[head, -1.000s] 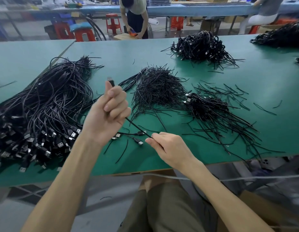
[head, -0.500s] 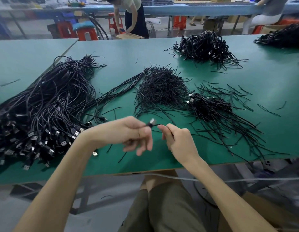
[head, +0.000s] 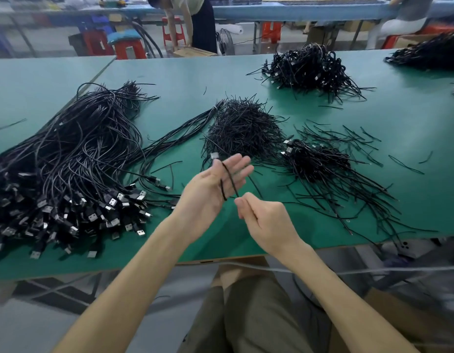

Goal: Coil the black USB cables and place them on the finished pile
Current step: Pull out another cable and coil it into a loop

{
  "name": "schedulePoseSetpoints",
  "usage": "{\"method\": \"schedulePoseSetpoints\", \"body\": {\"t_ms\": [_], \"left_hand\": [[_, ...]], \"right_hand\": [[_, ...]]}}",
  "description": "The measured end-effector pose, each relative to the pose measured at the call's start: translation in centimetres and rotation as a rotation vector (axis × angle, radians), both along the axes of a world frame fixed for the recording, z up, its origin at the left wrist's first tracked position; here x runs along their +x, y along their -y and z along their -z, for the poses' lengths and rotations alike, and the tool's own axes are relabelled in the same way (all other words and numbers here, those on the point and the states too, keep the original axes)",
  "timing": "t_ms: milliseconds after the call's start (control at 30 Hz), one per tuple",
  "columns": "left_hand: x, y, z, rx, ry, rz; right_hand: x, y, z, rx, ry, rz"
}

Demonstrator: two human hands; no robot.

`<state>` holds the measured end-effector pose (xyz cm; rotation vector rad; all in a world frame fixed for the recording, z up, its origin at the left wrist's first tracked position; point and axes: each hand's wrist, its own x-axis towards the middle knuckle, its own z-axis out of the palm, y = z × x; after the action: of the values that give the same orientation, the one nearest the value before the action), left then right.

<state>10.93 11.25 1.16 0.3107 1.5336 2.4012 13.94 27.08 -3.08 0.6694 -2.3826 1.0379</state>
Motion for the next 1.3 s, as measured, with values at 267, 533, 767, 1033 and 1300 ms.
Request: {"method": "schedulePoseSetpoints", "body": {"t_ms": [267,533,767,1033,1300], "left_hand": [[0.2,4.6,-3.7,-0.157,-0.058,0.166],[0.4,3.2,-1.3,-1.575,-0.717,0.138],[0.2,2.6,0.9,-1.154,-0.739,-0.136],[0.8,0.2,-1.6,0.338,0.18,-0.161],[1.2,5.0,-4.6,-0.618,-0.302,0.161]], "right_hand": [[-0.5,-0.1,-0.1,0.21,-0.023,0.148],[-0.9,0.0,0.6,0.186,0.015,0.296],[-0.3,0.0,0.5,0.044,-0.121,0.119],[-0.1,0.6,0.6,0.186,-0.102,0.013],[-1.1,0.1,0.2,0.193,-0.071,0.267]]}}
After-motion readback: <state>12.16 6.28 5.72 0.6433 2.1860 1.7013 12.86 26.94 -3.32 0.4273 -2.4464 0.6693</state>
